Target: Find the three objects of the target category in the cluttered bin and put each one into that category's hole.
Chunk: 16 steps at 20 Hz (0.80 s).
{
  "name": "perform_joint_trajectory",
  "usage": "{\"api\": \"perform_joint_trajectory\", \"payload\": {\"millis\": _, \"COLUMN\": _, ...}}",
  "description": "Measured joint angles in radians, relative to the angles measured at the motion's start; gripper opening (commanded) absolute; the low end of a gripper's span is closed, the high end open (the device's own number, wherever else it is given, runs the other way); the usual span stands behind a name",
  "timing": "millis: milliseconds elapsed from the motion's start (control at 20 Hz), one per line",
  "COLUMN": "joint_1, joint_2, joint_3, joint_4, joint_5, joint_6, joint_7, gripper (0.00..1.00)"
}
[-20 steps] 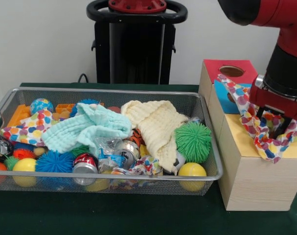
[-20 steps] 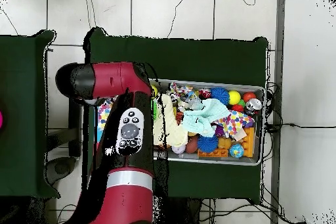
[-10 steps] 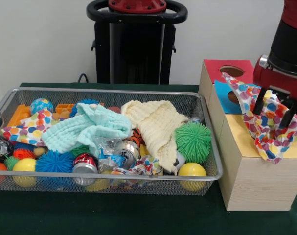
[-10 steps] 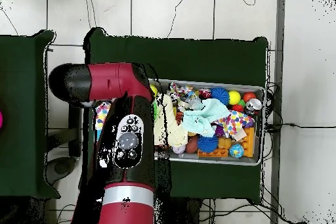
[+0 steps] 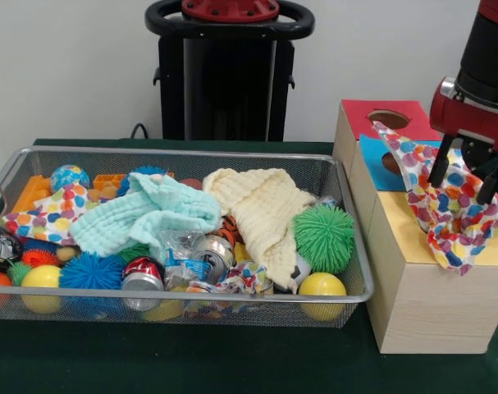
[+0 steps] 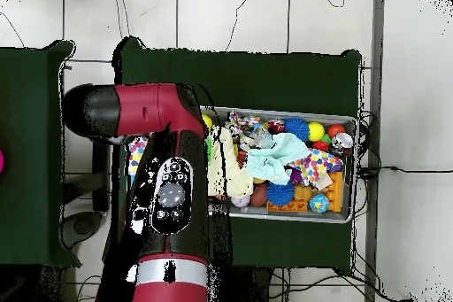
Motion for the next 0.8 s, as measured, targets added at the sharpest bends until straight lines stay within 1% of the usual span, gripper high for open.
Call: {"api": "perform_joint_trajectory", "payload": {"millis": 800, "joint_1": 0.001, "joint_2": 0.049, "joint_3": 0.000, "joint_4": 0.007, "joint_5": -0.021, "joint_6": -0.001, "joint_7": 0.000, "gripper": 1.00}}
